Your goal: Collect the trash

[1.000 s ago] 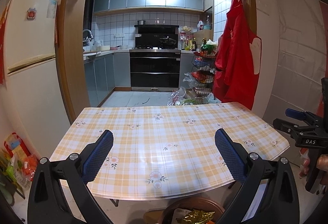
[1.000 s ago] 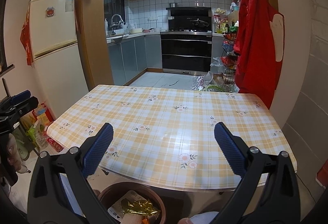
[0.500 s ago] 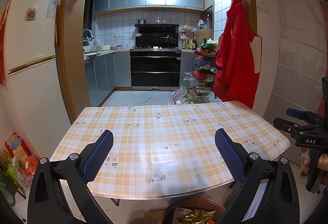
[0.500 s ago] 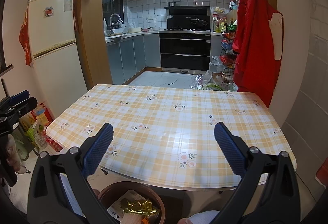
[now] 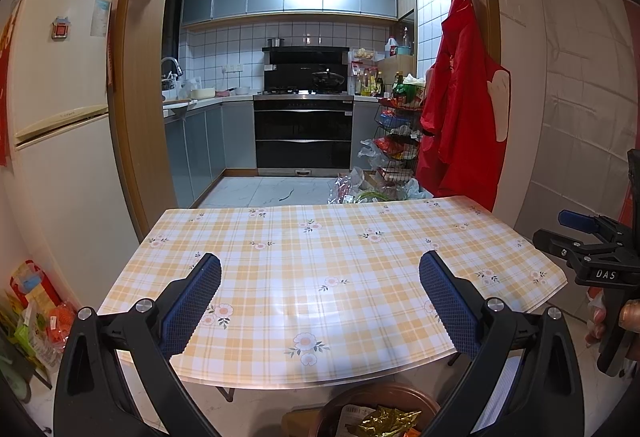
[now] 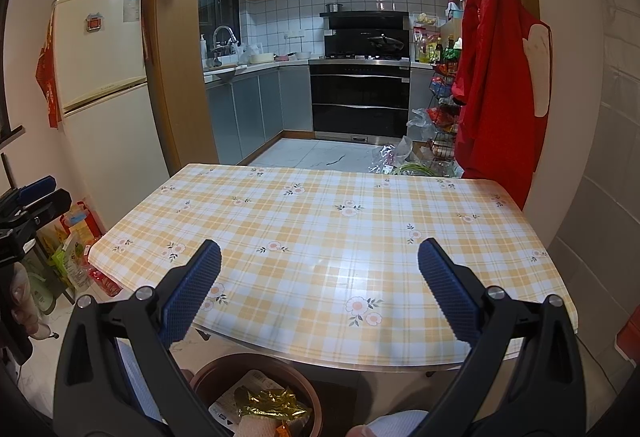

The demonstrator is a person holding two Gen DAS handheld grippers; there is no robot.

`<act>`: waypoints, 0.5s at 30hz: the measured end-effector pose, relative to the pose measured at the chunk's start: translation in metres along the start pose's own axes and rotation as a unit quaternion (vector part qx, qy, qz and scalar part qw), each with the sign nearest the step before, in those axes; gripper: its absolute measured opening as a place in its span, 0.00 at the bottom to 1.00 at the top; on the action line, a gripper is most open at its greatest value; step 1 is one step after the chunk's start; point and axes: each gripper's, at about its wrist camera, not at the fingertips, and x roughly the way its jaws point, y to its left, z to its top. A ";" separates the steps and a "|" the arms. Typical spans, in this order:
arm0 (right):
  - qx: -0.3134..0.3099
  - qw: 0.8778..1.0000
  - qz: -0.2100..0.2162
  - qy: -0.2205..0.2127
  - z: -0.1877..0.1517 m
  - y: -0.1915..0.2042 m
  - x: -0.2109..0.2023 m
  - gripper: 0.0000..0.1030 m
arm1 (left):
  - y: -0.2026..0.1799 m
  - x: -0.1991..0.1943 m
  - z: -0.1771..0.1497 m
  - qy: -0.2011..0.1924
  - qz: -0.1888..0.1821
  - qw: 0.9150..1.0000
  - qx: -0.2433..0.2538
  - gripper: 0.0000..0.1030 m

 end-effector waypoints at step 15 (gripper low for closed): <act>0.000 1.000 0.000 0.000 0.000 0.000 0.000 0.94 | 0.002 0.002 -0.003 0.004 0.002 1.000 0.001 0.94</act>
